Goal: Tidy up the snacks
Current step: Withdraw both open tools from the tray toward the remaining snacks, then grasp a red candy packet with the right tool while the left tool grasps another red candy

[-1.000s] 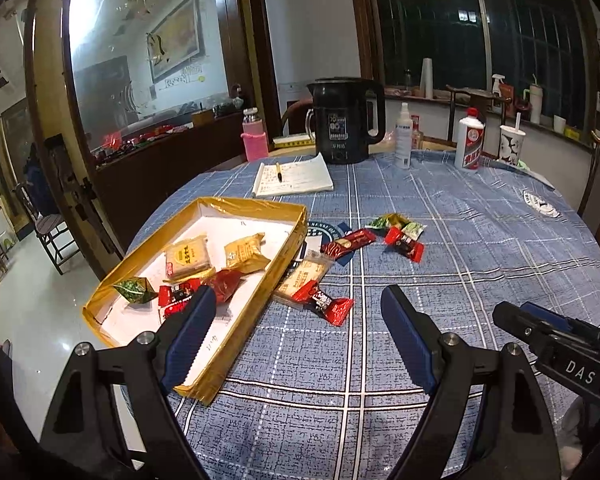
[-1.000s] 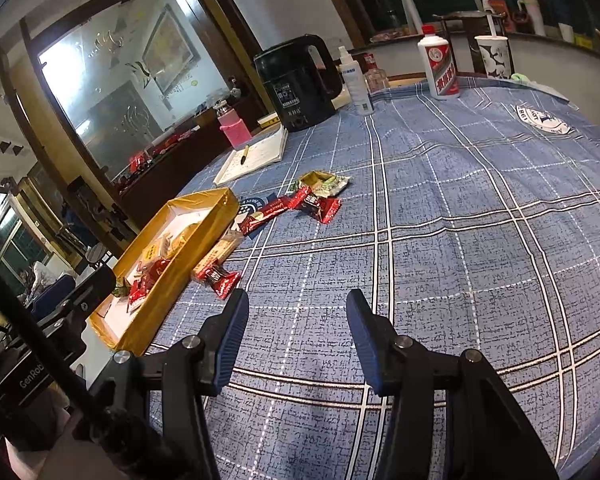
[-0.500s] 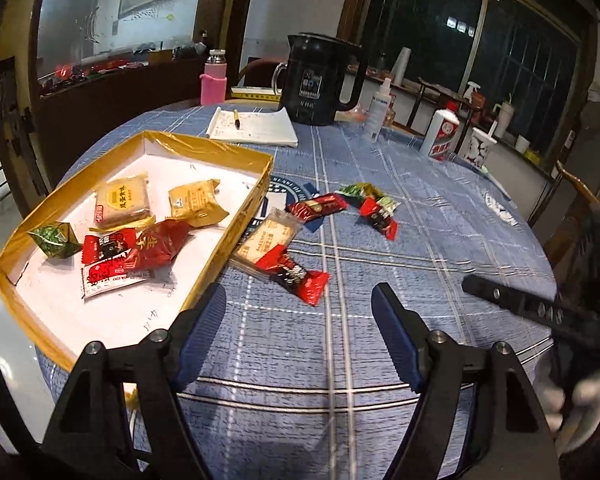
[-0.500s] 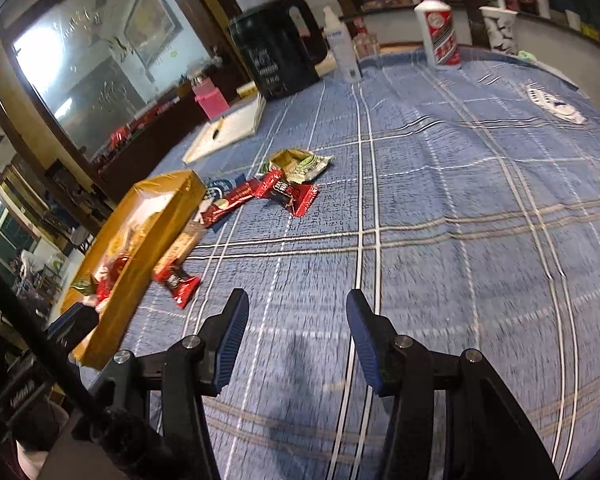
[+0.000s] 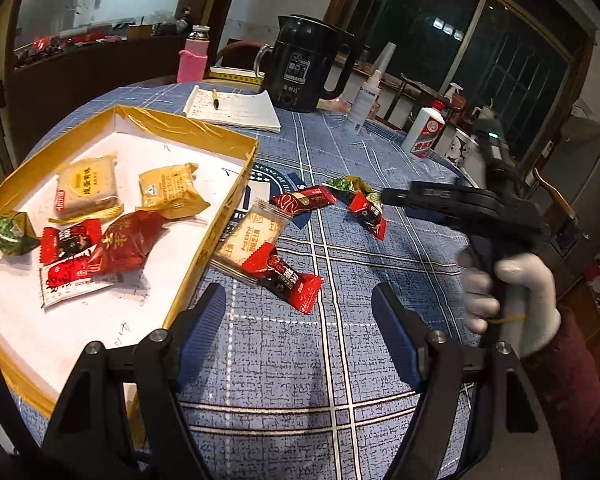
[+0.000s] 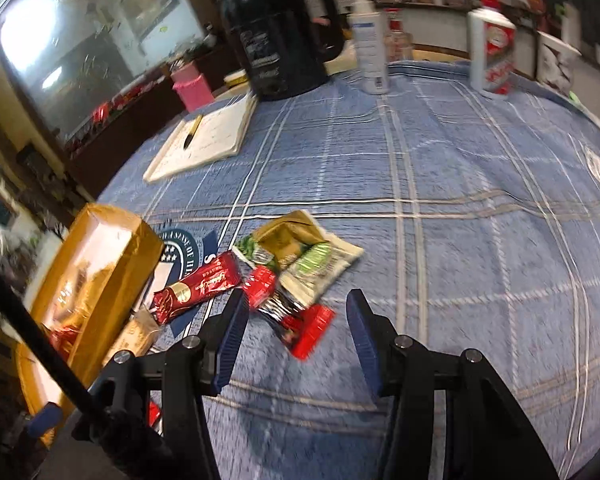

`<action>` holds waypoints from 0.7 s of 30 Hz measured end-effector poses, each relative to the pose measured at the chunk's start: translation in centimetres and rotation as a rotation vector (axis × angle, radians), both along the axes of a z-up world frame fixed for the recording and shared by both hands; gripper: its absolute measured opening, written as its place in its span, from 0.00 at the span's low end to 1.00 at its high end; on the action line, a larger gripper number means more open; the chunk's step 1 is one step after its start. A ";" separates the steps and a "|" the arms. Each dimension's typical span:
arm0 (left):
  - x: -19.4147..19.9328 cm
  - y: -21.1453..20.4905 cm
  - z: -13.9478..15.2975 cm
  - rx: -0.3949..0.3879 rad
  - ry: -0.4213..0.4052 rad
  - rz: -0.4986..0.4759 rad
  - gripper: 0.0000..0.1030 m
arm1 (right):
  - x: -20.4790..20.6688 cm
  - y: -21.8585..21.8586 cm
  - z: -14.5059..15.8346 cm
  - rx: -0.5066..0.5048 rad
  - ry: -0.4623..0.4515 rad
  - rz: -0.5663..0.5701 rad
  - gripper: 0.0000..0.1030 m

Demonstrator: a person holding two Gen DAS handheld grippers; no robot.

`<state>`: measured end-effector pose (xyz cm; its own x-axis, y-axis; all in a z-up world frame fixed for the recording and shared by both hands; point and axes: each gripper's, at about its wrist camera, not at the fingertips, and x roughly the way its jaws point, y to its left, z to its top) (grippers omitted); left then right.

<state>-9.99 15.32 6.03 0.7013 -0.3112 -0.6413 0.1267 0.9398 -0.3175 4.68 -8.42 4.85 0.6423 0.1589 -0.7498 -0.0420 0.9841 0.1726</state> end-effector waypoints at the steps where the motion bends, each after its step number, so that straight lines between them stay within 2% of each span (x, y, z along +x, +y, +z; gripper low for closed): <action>1: 0.0 -0.1 0.0 0.002 -0.001 -0.010 0.74 | 0.3 0.7 -0.2 -0.037 0.001 0.015 0.49; 6: 0.1 -0.4 0.2 0.013 -0.016 -0.049 0.74 | 1.3 2.4 -1.8 -0.149 0.005 0.050 0.49; 7: 0.1 -0.4 0.2 0.015 -0.017 -0.054 0.74 | 1.4 2.4 -1.9 -0.151 0.009 0.051 0.39; 8: 0.1 -0.4 0.2 0.016 -0.018 -0.059 0.74 | 1.3 2.4 -2.1 -0.141 0.019 0.059 0.21; 12: 0.5 -0.9 0.2 0.017 -0.009 -0.095 0.74 | 0.5 2.1 -2.2 -0.100 0.019 0.065 0.20; 16: 1.4 -1.9 0.0 0.051 0.023 -0.114 0.73 | -1.7 1.4 -1.8 -0.011 0.010 0.056 0.20; 17: 1.9 -2.2 -0.1 0.060 0.038 -0.112 0.72 | -2.2 1.3 -1.7 0.009 0.003 0.055 0.20; 19: 2.8 -2.7 -0.4 0.075 0.063 -0.105 0.63 | -3.2 1.2 -1.4 0.048 -0.012 0.060 0.20; 21: 3.9 -3.1 -0.9 0.094 0.093 -0.079 0.61 | -3.8 1.2 -1.3 0.069 -0.024 0.067 0.20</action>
<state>-6.13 12.23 5.09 0.6131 -0.2984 -0.7315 0.1751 0.9542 -0.2425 0.93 -7.21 3.51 0.6463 0.2530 -0.7199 -0.1121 0.9647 0.2384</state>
